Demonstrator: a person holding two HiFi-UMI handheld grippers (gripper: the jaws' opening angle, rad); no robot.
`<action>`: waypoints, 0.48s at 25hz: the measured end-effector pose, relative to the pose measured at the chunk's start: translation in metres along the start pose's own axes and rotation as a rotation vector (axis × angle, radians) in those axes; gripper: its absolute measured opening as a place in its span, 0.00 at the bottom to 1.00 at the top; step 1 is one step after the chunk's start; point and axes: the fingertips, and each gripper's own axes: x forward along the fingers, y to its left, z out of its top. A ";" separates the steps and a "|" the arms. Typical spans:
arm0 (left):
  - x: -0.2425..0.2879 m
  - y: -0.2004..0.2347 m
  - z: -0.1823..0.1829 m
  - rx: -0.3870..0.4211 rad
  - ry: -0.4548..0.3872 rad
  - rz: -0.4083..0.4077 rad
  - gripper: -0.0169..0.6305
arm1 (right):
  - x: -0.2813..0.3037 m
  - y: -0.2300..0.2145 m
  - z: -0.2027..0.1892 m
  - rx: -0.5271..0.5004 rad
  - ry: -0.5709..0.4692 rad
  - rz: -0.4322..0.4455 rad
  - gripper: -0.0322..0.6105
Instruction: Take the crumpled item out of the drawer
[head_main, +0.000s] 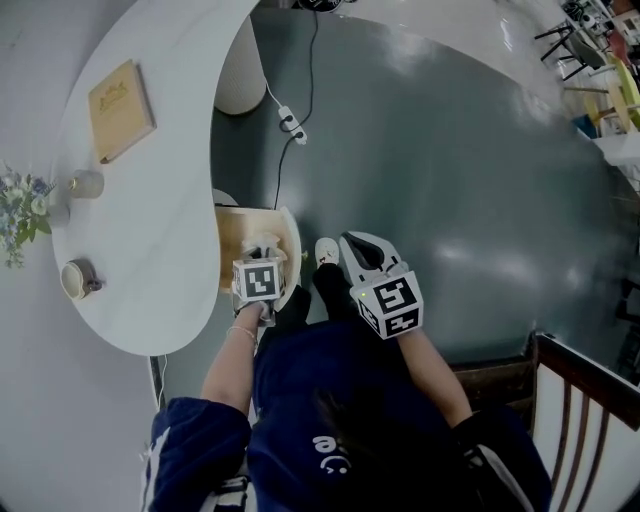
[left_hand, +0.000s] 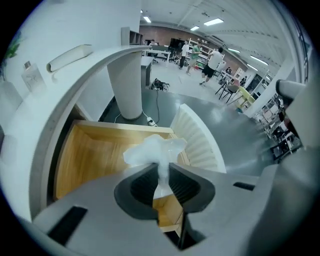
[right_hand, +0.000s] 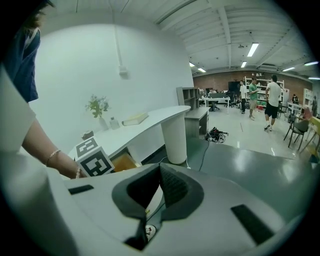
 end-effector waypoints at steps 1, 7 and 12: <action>-0.006 -0.001 0.003 0.004 -0.014 0.002 0.13 | 0.000 0.000 0.001 -0.001 -0.002 0.002 0.06; -0.040 -0.015 0.012 0.009 -0.084 -0.018 0.13 | -0.009 -0.002 0.006 0.101 -0.028 0.008 0.06; -0.066 -0.023 0.023 0.025 -0.155 -0.045 0.13 | -0.015 0.002 0.012 0.104 -0.051 0.004 0.06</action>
